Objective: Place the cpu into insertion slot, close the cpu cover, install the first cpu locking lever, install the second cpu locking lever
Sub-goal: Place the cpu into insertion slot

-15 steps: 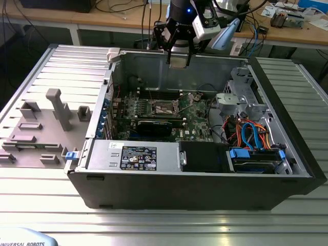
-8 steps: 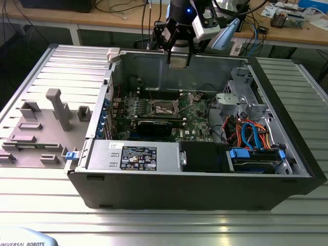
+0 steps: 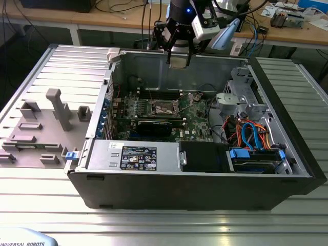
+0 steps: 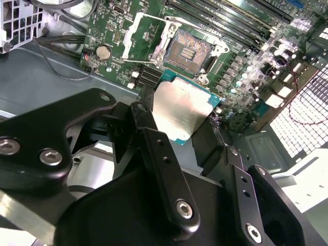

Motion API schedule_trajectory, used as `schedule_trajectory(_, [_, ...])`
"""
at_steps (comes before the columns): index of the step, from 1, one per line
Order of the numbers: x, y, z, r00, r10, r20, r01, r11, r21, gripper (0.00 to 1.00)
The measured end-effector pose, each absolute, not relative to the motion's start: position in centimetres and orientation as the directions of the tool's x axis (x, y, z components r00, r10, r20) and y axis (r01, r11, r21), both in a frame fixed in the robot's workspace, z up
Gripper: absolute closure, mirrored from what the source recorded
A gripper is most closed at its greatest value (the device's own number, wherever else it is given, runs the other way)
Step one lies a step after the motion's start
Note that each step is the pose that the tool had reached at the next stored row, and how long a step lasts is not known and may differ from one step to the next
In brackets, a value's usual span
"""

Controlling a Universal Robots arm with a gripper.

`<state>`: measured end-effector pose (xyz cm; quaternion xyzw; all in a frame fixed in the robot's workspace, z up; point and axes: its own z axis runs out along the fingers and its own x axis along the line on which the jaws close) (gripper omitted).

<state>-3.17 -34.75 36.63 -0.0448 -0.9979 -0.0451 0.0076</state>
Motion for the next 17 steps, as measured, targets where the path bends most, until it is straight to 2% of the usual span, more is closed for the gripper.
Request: schedule_trajectory(17, [-3.17,-34.75,36.63,-0.995,0.099,0.019,0.101,0.991,0.089,0.46])
